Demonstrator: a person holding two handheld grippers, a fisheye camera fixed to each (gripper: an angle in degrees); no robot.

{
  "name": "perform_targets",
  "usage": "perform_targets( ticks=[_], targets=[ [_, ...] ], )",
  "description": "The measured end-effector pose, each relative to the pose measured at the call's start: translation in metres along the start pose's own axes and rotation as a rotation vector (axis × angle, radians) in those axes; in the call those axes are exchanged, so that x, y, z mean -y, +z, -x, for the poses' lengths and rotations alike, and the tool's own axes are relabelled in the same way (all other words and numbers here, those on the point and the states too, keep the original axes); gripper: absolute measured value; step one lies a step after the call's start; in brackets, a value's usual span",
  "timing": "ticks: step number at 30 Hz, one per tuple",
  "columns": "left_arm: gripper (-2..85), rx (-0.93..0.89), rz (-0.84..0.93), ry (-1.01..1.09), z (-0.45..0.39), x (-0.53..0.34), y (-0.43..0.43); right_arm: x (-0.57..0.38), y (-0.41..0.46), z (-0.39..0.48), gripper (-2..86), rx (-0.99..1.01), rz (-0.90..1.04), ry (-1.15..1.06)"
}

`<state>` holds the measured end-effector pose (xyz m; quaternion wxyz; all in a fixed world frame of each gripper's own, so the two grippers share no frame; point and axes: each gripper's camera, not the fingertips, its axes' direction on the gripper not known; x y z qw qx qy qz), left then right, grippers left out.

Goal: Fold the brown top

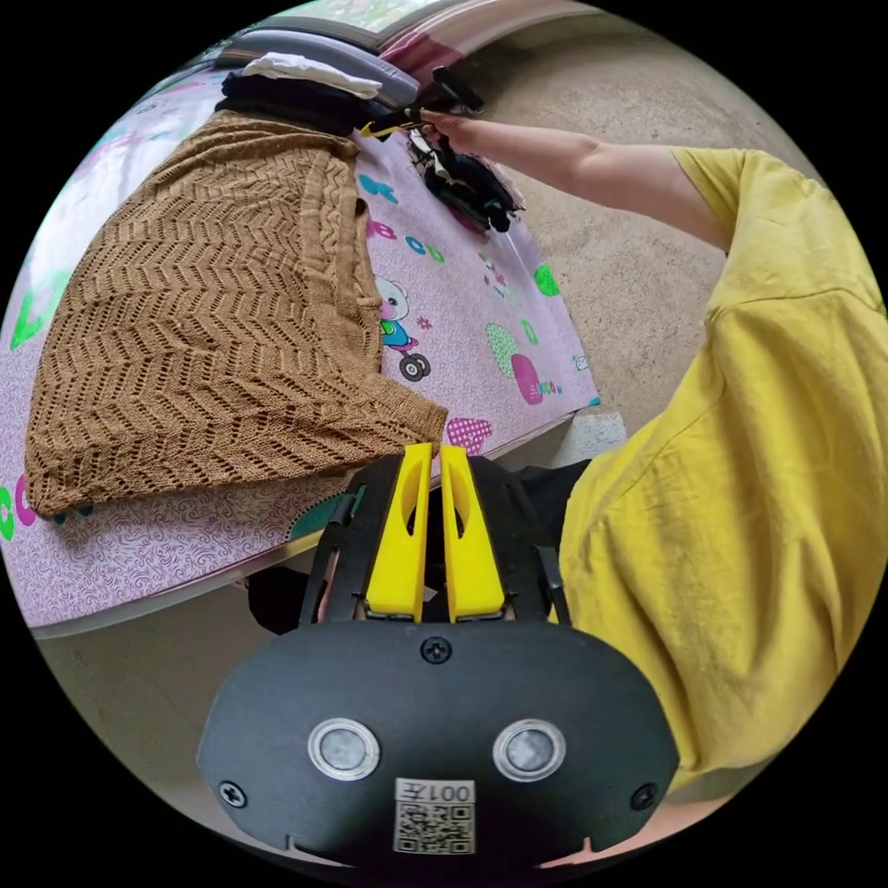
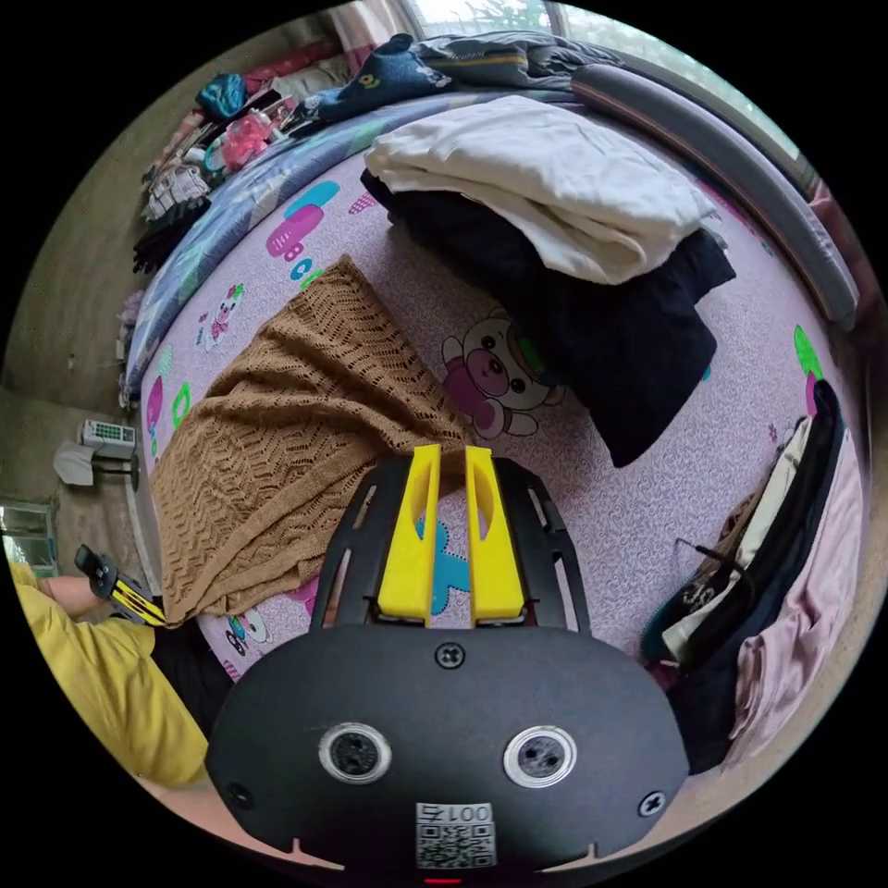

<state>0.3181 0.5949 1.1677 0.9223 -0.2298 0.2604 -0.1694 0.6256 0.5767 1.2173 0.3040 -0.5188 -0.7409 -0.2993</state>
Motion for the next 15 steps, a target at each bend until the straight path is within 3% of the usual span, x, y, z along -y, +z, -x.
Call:
perform_targets(
  ticks=[9, 15],
  targets=[
    [-1.1, -0.04, 0.032, 0.037, -0.014, 0.007, 0.013, -0.135, -0.04, 0.044, 2.7, 0.301, -0.222, 0.133],
    [-1.1, 0.155, -0.108, -0.004, -0.011, 0.005, -0.036, -0.211, -0.002, 0.145, 1.7, 0.705, -0.209, 0.226]
  ],
)
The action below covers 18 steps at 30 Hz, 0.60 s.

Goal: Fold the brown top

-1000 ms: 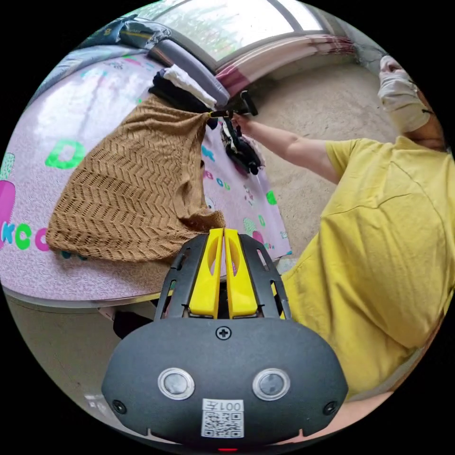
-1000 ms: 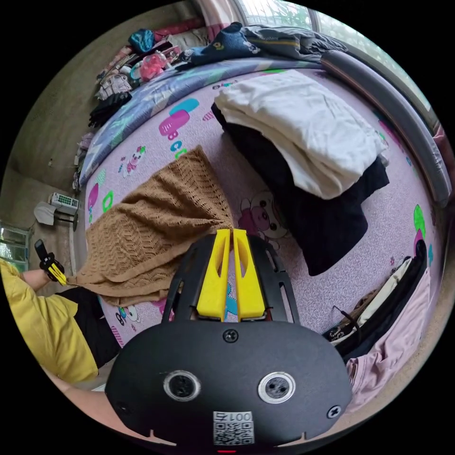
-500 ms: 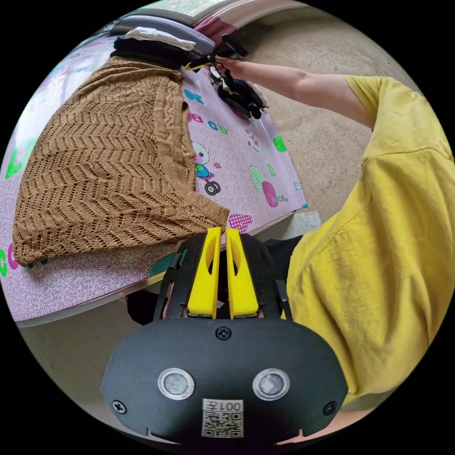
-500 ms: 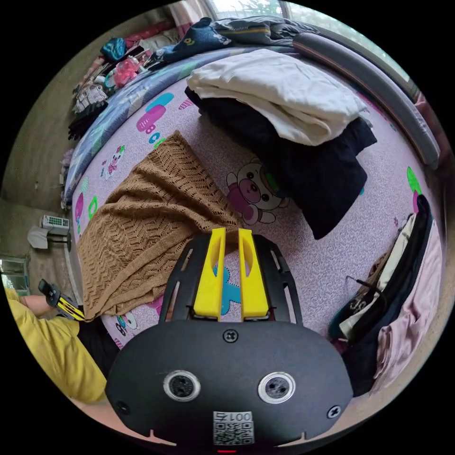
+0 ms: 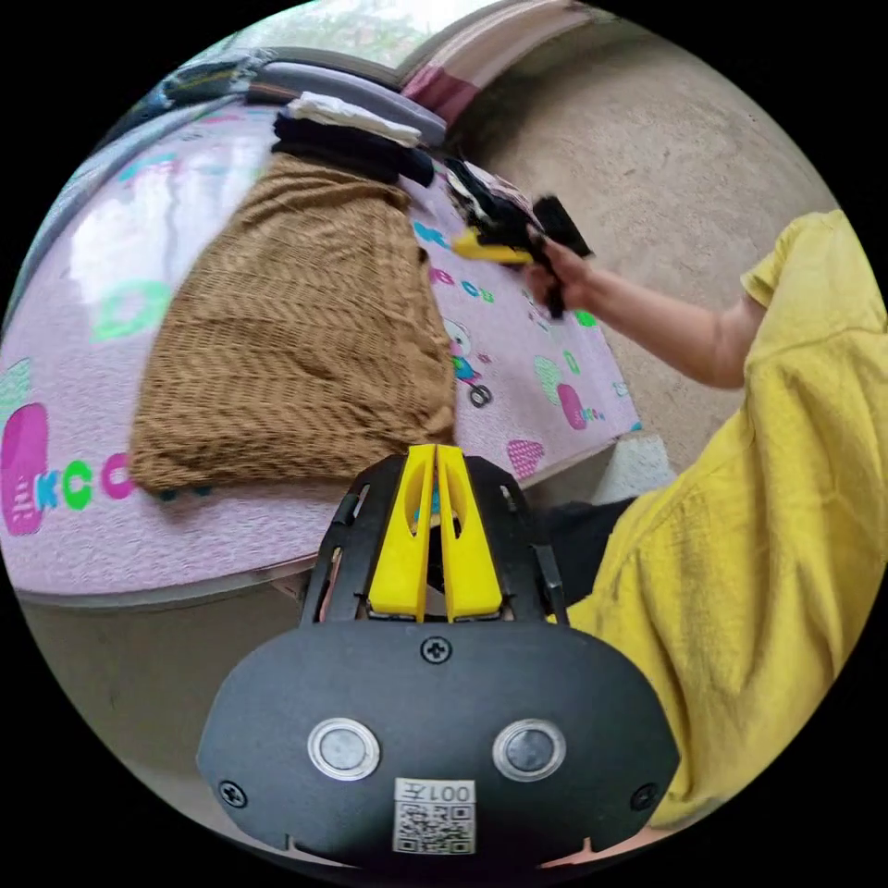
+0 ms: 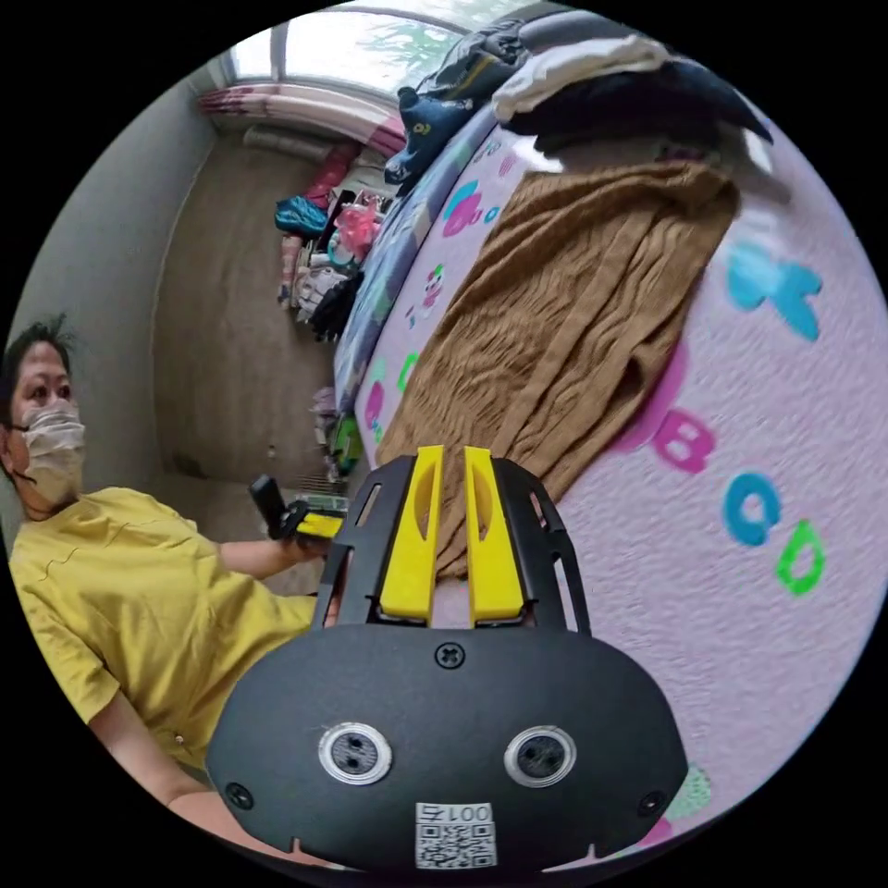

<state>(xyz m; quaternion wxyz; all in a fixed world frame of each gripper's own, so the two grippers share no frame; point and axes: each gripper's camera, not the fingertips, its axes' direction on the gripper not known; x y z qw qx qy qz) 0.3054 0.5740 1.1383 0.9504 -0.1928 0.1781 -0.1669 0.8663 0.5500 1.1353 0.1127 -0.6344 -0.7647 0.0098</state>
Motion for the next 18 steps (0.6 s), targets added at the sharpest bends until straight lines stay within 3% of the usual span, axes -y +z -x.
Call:
perform_targets(
  ticks=[4, 7, 13, 18],
  targets=[
    [1.2, 0.174, -0.1, -0.104, 0.038, -0.007, -0.055, -0.045, 0.062, 0.041, 2.4, 0.072, 0.083, 0.015],
    [3.3, 0.255, -0.072, -0.085, 0.061, -0.01, -0.08, -0.057, 0.11, 0.088, 4.2, 0.063, 0.138, -0.07],
    [5.1, 0.305, 0.062, 0.115, 0.073, 0.003, -0.081, -0.069, 0.205, 0.177, 7.0, -0.245, 0.288, -0.35],
    [4.5, 0.204, 0.021, 0.11, 0.087, 0.02, -0.081, -0.089, 0.25, 0.207, 6.2, -0.509, 0.366, -0.486]
  ],
)
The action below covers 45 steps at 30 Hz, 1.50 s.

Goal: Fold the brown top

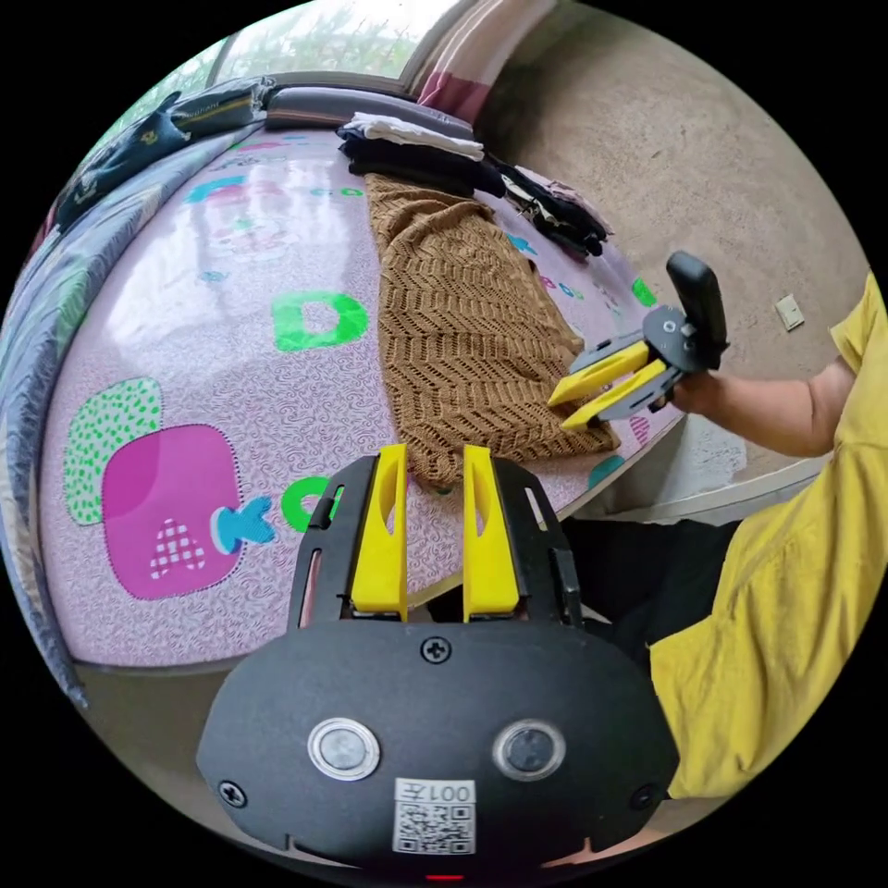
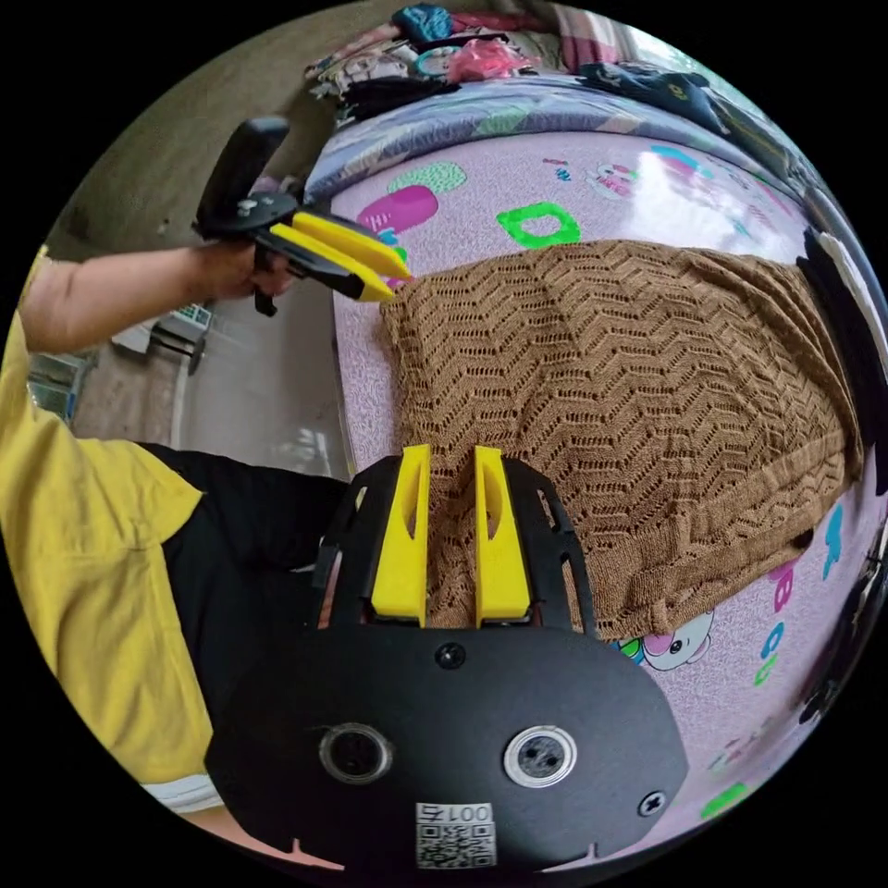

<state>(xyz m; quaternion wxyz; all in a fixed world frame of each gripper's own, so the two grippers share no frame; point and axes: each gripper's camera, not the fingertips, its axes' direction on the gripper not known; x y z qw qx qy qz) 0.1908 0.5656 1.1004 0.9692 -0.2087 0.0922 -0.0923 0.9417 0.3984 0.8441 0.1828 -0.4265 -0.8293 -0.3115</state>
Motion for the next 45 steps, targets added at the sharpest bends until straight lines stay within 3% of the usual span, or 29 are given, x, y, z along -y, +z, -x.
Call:
perform_targets(
  ticks=[4, 9, 15, 17, 25, 32, 40, 45],
  targets=[
    [-0.6, -0.101, 0.006, 0.022, -0.006, 0.011, 0.007, -0.002, 0.013, 0.021, 1.9, -0.09, 0.049, -0.043],
    [-1.1, -0.131, -0.018, 0.095, -0.041, 0.006, -0.025, -0.024, -0.008, 0.019, 0.7, 0.02, 0.037, -0.004],
    [-1.1, -0.137, 0.169, 0.146, -0.072, -0.002, -0.024, -0.058, -0.012, 0.001, 1.1, 0.246, 0.06, 0.099],
    [-1.0, -0.133, 0.198, 0.137, -0.077, 0.001, -0.024, -0.072, -0.027, -0.014, 1.5, 0.332, -0.015, 0.18],
    [-1.2, -0.112, 0.17, -0.049, -0.082, -0.007, -0.057, -0.152, -0.101, -0.108, 4.3, 0.337, -0.393, 0.575],
    [-1.2, 0.04, 0.089, -0.138, -0.115, -0.001, -0.096, -0.187, -0.088, -0.14, 4.9, 0.402, -0.392, 0.719],
    [-1.2, -0.058, -0.073, 0.015, -0.17, 0.11, -0.098, -0.197, -0.094, -0.145, 3.5, 0.423, -0.393, 0.711],
    [-0.4, -0.091, -0.028, 0.129, -0.198, 0.222, -0.066, -0.213, -0.103, -0.145, 2.3, 0.444, -0.418, 0.72]
  ],
)
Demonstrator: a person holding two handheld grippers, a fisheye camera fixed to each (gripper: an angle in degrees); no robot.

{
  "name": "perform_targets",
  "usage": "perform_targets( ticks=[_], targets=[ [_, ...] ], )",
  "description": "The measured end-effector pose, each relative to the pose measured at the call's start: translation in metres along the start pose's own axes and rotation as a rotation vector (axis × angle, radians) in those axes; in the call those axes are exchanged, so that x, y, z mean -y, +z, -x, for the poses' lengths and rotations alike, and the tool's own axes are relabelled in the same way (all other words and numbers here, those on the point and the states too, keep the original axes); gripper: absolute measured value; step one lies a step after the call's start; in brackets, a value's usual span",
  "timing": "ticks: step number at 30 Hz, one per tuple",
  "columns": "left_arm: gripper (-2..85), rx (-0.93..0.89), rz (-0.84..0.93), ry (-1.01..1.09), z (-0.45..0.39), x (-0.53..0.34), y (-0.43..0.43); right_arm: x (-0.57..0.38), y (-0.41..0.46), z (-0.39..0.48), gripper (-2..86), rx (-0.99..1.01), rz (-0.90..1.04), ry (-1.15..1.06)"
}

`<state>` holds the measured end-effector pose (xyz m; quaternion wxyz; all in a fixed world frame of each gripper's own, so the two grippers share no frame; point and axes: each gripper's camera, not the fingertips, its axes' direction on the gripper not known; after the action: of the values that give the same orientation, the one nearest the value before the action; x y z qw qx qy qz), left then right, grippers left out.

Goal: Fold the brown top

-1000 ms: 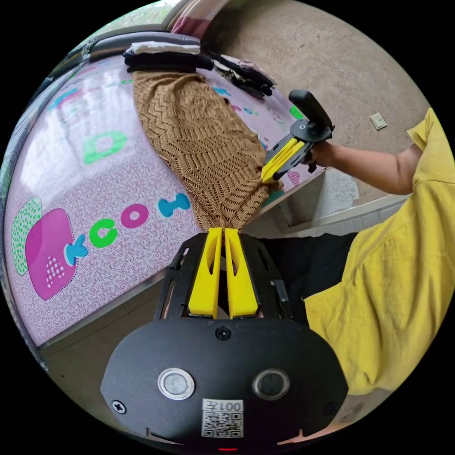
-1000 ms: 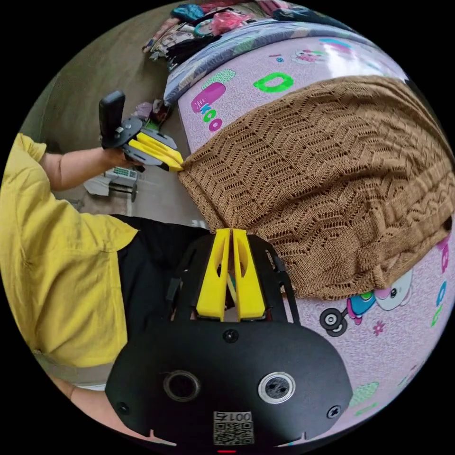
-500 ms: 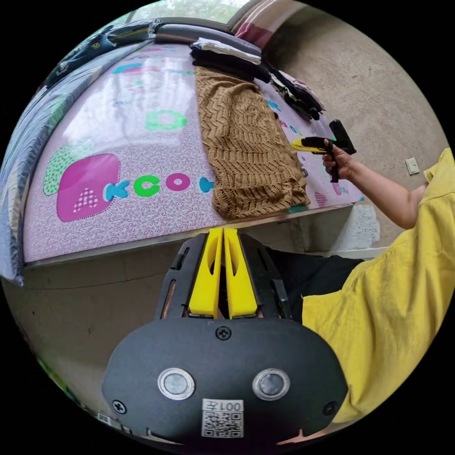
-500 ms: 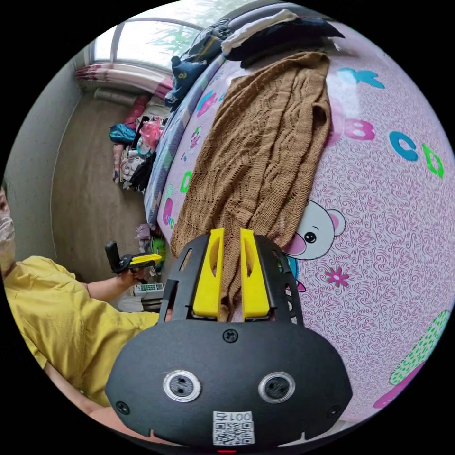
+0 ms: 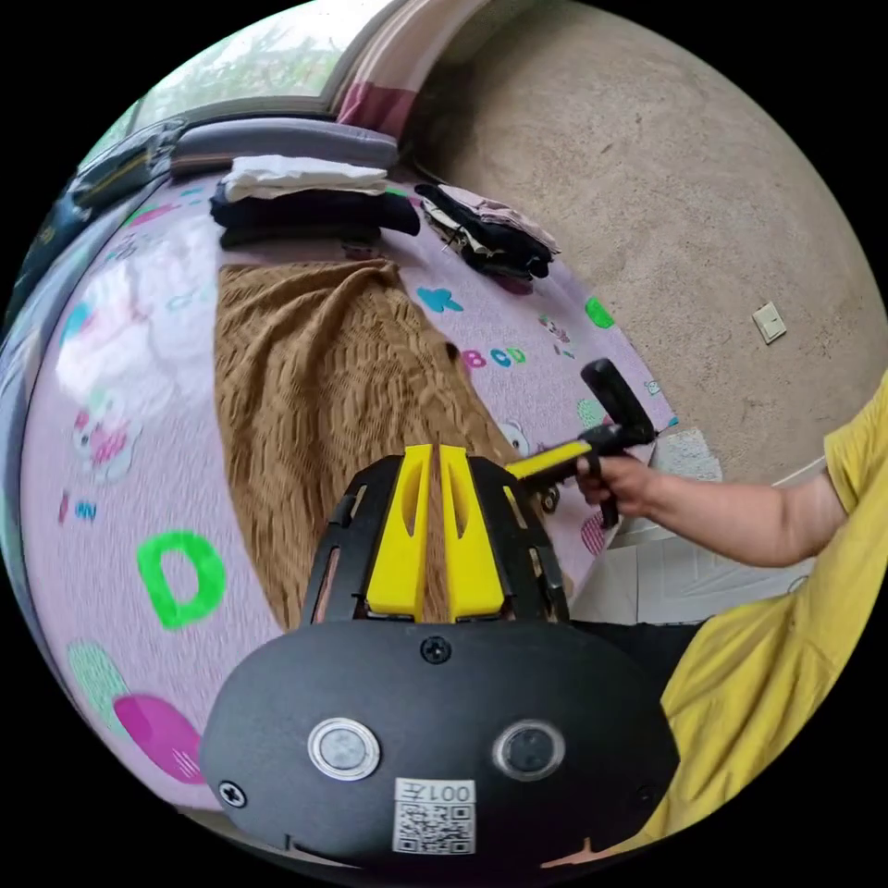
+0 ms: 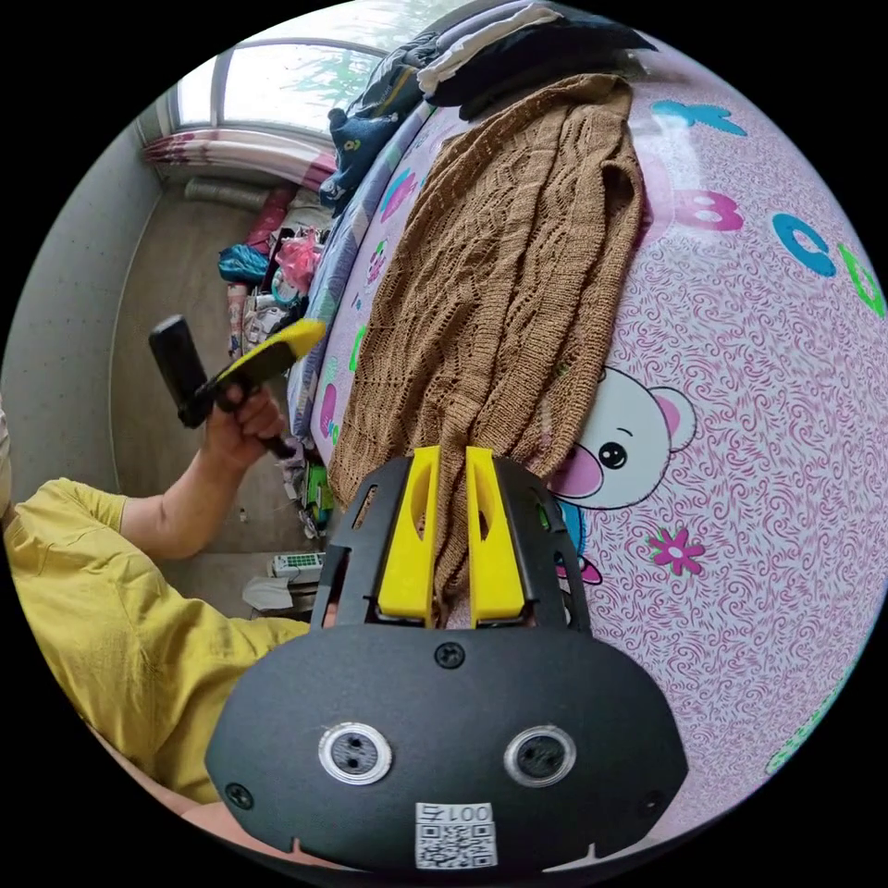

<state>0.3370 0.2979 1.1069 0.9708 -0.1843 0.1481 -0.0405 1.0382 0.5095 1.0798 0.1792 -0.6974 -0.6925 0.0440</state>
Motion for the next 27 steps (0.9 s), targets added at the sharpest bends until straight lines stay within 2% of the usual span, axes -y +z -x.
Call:
perform_targets(
  ticks=[7, 13, 16, 20, 27],
  targets=[
    [0.1, 0.071, 0.113, 0.052, -0.027, 0.123, 0.063, -0.016, -0.028, 0.0, 1.1, 0.083, -0.041, -0.04],
    [-0.5, 0.094, 0.044, 0.019, -0.051, 0.156, 0.051, -0.061, -0.095, -0.021, 0.8, 0.138, -0.181, 0.033],
    [-0.5, 0.124, 0.076, -0.006, -0.058, 0.17, 0.055, -0.069, -0.104, -0.041, 0.8, 0.168, -0.146, 0.093],
    [0.3, 0.166, 0.089, 0.012, -0.072, 0.2, 0.057, -0.062, -0.116, -0.043, 0.8, 0.197, -0.121, 0.068],
    [2.3, 0.424, 0.177, 0.286, -0.124, 0.282, 0.086, -0.058, -0.129, -0.038, 0.9, 0.254, -0.086, 0.025]
  ],
)
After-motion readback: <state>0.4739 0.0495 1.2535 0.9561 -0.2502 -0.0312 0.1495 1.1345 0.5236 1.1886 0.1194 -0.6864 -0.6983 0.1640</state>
